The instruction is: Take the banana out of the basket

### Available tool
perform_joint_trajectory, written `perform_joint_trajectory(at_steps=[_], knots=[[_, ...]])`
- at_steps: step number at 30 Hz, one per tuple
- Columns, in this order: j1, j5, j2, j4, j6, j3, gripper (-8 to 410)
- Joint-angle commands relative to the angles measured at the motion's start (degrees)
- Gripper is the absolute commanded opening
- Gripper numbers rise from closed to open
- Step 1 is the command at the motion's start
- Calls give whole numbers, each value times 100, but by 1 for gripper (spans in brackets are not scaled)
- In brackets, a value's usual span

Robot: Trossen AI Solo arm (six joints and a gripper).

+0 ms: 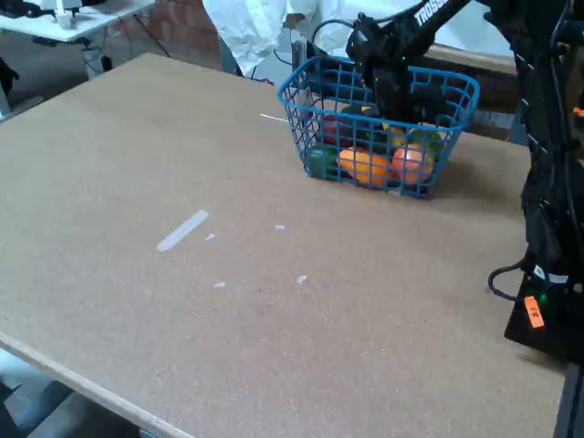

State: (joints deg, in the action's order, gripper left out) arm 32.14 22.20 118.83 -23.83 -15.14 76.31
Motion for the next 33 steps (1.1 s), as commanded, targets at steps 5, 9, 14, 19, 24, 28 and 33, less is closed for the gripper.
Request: perform_joint_trajectory(at_steps=[5, 9, 14, 19, 24, 28, 33], knots=[[-48, -39, -273, 4, -7, 0, 79], [-92, -39, -516, -13, -9, 0, 79], [-155, -42, -826, -190, -11, 0, 79], [-225, -76, -1128, -413, -9, 0, 79], [-251, -81, -1445, -459, -7, 0, 79], [-264, -90, -1718, -485, -2, 0, 79], [-273, -710, -2116, -529, -17, 0, 79]])
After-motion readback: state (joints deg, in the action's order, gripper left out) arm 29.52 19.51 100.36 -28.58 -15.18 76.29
